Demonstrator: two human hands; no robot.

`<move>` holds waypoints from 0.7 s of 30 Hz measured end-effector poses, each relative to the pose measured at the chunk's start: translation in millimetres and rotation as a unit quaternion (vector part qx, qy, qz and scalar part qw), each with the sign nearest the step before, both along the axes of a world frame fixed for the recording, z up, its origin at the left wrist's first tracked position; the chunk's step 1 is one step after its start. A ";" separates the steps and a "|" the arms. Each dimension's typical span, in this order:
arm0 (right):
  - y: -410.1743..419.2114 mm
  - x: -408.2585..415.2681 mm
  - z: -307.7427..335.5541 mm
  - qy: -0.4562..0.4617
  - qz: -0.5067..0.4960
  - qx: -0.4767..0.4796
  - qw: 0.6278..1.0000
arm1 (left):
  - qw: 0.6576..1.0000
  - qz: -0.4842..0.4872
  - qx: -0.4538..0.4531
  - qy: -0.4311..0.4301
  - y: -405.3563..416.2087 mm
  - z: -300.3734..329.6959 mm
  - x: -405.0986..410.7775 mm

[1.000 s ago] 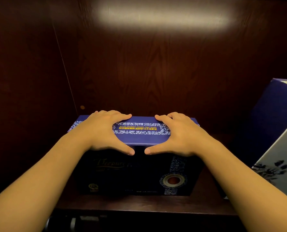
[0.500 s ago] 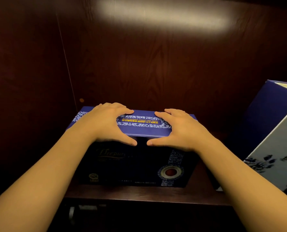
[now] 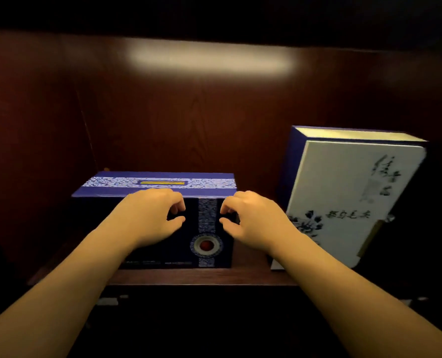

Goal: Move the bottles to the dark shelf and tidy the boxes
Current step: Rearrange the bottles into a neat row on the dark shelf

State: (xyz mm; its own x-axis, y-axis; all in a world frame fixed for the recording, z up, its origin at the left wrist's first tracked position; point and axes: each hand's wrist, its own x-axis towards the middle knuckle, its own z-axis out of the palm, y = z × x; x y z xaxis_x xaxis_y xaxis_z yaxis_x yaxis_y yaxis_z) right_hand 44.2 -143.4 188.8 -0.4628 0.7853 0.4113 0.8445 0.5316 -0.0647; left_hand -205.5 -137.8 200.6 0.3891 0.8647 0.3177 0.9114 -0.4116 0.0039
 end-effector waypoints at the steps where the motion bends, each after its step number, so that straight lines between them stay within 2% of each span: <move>1: -15.4 16.2 1.0 -0.003 0.000 -0.006 1.000 | 1.000 -0.008 -0.006 0.007 -13.9 0.8 19.9; 14: -233.0 278.0 -19.8 -0.036 -0.129 -0.032 0.991 | 0.983 -0.177 -0.008 0.047 -171.6 -37.3 325.5; 21: -275.4 394.8 -23.7 -0.031 -0.209 -0.045 0.976 | 0.970 -0.233 -0.034 0.058 -187.2 -38.9 450.4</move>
